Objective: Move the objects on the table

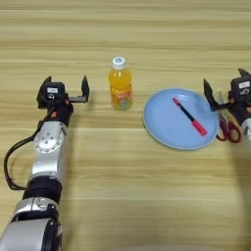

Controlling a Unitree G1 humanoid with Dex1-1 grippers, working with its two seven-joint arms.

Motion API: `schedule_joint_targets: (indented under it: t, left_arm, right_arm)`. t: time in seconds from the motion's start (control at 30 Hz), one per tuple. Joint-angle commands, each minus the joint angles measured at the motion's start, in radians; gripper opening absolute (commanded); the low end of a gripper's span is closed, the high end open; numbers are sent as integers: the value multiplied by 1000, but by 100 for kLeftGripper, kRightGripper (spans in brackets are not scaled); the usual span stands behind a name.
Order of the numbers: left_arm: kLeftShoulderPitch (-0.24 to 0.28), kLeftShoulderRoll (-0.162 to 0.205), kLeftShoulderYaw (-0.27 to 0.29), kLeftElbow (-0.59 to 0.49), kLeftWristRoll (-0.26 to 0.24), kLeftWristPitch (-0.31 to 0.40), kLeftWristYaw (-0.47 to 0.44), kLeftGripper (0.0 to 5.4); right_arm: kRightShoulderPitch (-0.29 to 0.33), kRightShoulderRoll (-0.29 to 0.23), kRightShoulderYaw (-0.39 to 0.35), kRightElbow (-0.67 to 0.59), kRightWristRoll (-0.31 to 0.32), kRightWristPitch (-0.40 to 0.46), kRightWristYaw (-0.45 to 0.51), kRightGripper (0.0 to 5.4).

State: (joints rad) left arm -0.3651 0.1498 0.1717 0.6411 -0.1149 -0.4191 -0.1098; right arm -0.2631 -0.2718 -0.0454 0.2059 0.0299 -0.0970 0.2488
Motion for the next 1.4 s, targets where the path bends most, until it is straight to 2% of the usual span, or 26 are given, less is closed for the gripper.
schedule_joint_targets:
  t: [0.03, 0.23, 0.4, 0.63, 1.03, 1.2, 1.4]
  left_arm:
    - [-5, -1, -2, 3, 8, -7, 3, 540]
    - [-4, -2, -2, -2, 7, -6, 3, 540]
    - [-4, -1, -2, -2, 8, -5, 2, 540]
    - [0, 0, -5, -8, 11, -1, 2, 540]
    - [-15, 11, -20, 65, 49, 19, 13, 540]
    - [-26, 19, -29, 111, 66, 33, 25, 540]
    - [-28, 20, -30, 115, 64, 30, 28, 540]
  right_arm:
    - [18, -7, 27, -65, 9, 81, 42, 537]
    - [34, -11, 53, -139, 28, 200, 96, 537]
    - [42, -1, 89, -151, 22, 291, 126, 537]
    - [39, 8, 103, -178, 45, 405, 147, 537]
    - [46, 7, 128, -181, 39, 458, 158, 537]
    - [39, 6, 146, -106, 21, 468, 160, 537]
    - [31, 17, 160, -47, 36, 477, 186, 537]
